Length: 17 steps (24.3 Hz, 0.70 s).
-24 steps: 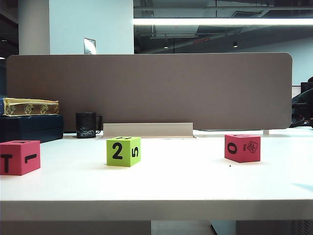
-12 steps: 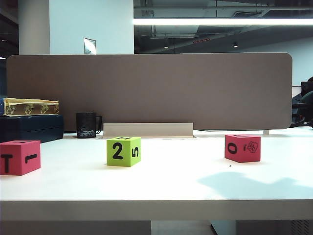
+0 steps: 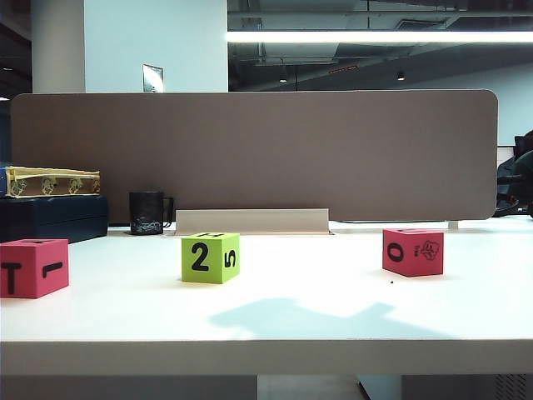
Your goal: Select the appropriate blocks from the scattered letter blocks on the table and arrange them in a row to spell out "THU".
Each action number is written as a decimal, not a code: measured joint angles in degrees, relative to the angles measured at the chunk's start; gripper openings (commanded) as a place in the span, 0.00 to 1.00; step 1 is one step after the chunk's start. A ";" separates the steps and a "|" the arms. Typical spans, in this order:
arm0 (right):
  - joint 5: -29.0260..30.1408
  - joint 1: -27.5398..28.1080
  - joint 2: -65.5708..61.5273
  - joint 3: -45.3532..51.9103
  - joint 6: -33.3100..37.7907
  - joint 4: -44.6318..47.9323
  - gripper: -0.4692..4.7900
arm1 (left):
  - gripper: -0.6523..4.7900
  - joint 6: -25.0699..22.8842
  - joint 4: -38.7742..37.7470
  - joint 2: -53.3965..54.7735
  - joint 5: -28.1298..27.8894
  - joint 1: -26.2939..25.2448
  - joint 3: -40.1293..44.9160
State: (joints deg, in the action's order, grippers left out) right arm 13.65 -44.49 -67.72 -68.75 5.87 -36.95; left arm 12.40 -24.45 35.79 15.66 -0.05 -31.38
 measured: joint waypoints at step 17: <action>-6.47 -2.54 -5.31 -1.92 -2.95 -1.38 0.08 | 0.11 -7.19 0.79 30.53 -0.55 2.95 -13.70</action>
State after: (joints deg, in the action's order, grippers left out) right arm 7.18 -47.03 -73.03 -70.67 2.92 -38.33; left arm 5.21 -23.66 66.32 15.11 2.90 -45.08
